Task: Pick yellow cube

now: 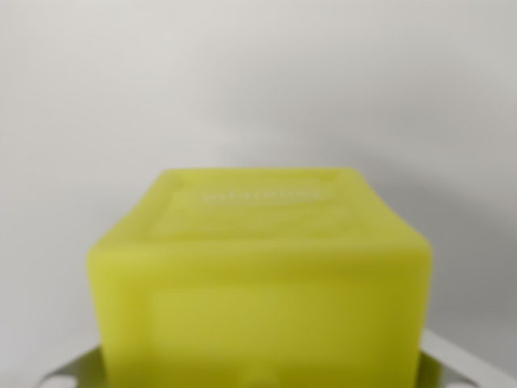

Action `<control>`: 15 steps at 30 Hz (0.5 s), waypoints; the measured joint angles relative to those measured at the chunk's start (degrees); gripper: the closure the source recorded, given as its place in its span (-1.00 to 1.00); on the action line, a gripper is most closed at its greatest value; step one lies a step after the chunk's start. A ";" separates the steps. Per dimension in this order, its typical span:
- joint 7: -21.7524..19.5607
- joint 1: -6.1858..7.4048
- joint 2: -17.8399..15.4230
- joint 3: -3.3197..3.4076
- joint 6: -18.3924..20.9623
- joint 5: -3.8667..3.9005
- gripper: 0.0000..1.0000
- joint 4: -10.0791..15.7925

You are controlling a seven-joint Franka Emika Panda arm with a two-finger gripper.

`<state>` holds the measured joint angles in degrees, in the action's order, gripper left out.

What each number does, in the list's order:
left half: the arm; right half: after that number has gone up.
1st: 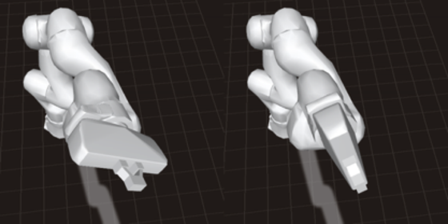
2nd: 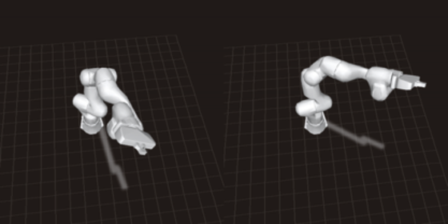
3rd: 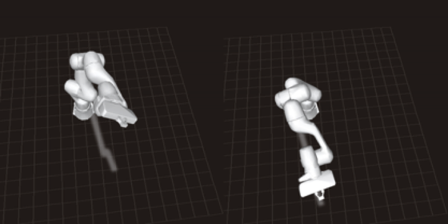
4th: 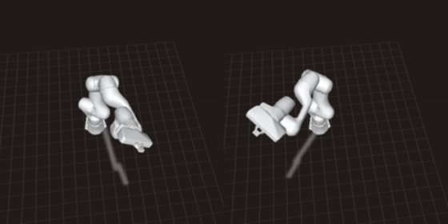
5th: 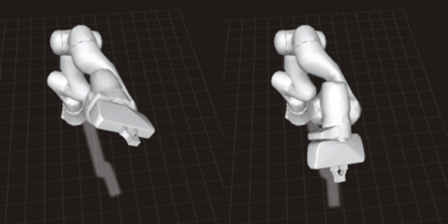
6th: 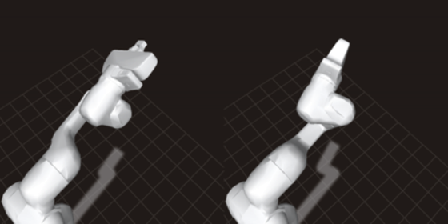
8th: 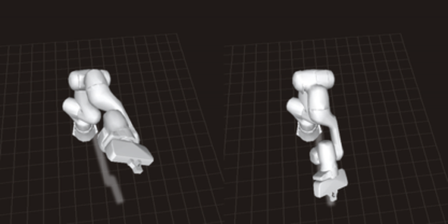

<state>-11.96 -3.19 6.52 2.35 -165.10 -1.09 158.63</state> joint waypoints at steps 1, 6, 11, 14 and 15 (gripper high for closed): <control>-0.08 -0.03 -0.53 0.00 0.45 0.12 1.00 0.06; -0.41 -0.16 -3.14 -0.02 2.79 0.58 1.00 0.35; -0.67 -0.26 -5.69 -0.03 5.16 0.93 1.00 0.52; -0.79 -0.30 -7.19 -0.03 6.59 1.10 1.00 0.59; -0.83 -0.31 -7.68 -0.03 7.07 1.15 1.00 0.61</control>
<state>-12.79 -3.50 -1.16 2.32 -158.04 0.06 159.24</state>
